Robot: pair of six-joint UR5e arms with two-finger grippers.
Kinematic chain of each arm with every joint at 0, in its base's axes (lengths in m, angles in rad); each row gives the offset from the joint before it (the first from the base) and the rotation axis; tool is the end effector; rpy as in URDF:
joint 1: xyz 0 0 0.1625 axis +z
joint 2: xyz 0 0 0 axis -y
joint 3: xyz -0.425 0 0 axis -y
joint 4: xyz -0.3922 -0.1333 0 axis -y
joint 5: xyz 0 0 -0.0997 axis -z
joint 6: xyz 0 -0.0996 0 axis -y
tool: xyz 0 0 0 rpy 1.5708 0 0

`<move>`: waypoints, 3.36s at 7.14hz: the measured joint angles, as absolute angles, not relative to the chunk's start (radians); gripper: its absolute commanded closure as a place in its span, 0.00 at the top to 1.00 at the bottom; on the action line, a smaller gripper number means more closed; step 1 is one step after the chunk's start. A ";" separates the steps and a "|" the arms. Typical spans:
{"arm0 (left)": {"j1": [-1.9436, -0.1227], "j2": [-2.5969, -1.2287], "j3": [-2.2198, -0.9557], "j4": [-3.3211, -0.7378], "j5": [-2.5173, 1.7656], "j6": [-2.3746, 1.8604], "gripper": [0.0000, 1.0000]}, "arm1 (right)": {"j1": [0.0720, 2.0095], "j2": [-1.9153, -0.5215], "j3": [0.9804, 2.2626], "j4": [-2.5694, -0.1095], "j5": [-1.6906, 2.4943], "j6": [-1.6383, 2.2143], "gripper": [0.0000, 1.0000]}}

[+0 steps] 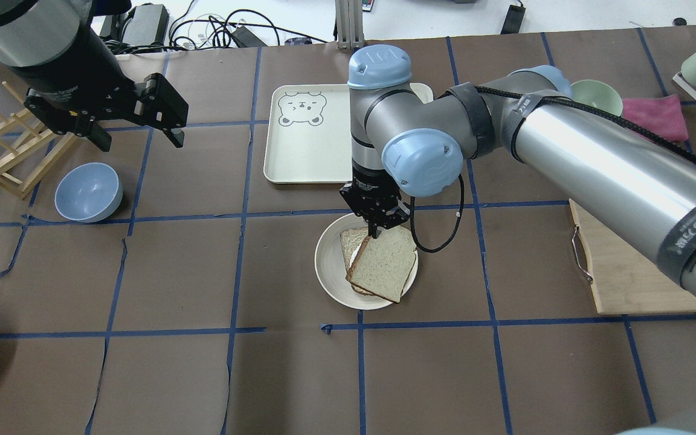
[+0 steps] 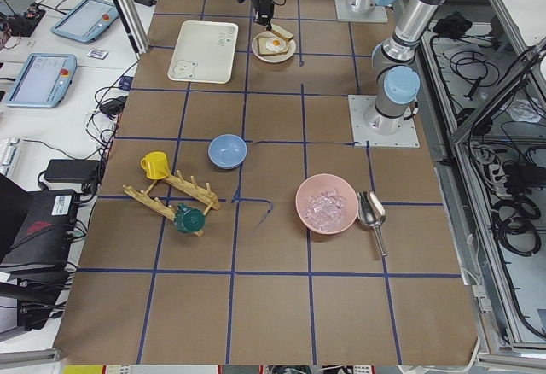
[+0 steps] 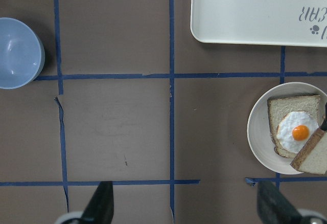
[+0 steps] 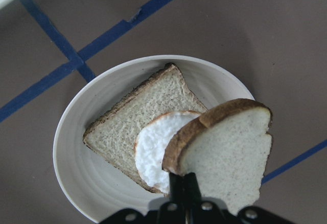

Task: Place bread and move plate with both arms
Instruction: 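Lay the bread onto the egg toast, open the right gripper, raise it, then reach the left gripper to the white plate's rim while the right arm withdraws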

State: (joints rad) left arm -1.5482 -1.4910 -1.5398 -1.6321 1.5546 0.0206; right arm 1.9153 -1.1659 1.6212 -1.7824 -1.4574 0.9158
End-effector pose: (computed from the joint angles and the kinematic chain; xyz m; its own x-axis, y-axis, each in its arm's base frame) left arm -0.1245 -0.4634 0.5350 -0.9999 -0.0012 0.0152 -0.0020 0.9988 -0.0498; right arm 0.3362 -0.5089 0.2606 -0.8352 0.5356 0.1245 0.5493 0.8022 0.2341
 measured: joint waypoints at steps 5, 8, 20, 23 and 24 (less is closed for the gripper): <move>-1.548 -1.479 -1.560 -1.631 1.555 0.024 1.00 | 1.946 -1.122 1.624 -1.901 -1.473 0.938 1.00; -1.546 -1.492 -1.550 -1.640 1.557 0.037 1.00 | 1.921 -1.162 1.602 -1.951 -1.538 0.761 1.00; -1.718 -1.750 -1.964 -1.034 1.379 -0.388 1.00 | 1.613 -1.541 1.588 -1.552 -1.586 -0.035 1.00; -1.798 -1.831 -1.987 -0.915 1.373 -0.501 0.97 | 1.614 -1.567 1.588 -1.555 -1.588 -0.040 1.00; -1.802 -1.847 -1.989 -0.910 1.374 -0.499 0.88 | 1.613 -1.570 1.588 -1.557 -1.590 -0.042 1.00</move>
